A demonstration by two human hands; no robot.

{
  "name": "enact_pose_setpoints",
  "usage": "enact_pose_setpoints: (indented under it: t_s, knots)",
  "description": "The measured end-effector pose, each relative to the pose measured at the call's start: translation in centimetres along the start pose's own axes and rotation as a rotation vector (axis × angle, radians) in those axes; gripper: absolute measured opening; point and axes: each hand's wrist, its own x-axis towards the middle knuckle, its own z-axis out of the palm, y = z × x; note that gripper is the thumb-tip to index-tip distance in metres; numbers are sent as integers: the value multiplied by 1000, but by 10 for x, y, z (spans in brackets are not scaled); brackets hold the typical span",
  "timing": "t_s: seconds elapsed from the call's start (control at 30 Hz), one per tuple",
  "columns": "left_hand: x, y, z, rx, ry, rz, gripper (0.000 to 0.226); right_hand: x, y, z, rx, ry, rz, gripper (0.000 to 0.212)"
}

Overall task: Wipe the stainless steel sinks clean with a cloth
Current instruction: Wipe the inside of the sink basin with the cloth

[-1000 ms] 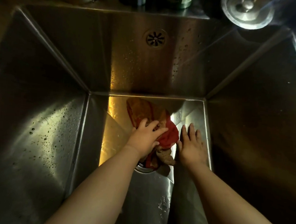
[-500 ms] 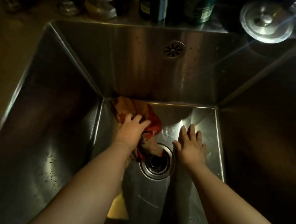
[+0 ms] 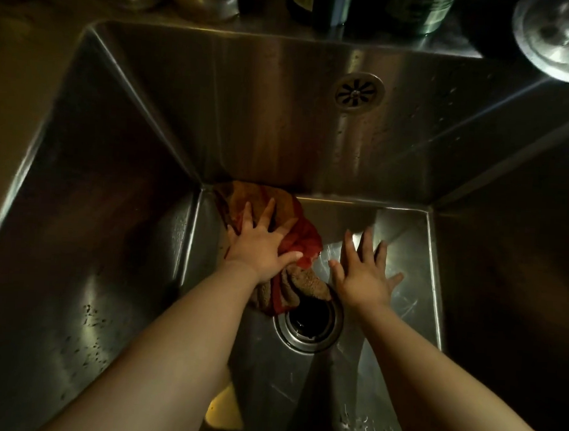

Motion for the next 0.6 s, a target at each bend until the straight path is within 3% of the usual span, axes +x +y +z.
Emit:
enact_pose_setpoints:
  t_s: [0.2, 0.43, 0.6]
  knots:
    - [-7, 4, 5, -43, 101, -1, 50, 2, 1, 0, -9, -26, -1, 60]
    - [-25, 3, 6, 32, 52, 31, 57, -3, 1, -6, 16, -41, -15, 61]
    - [-46, -3, 14, 80, -6, 25, 73, -16, -9, -1, 47, -43, 5, 63]
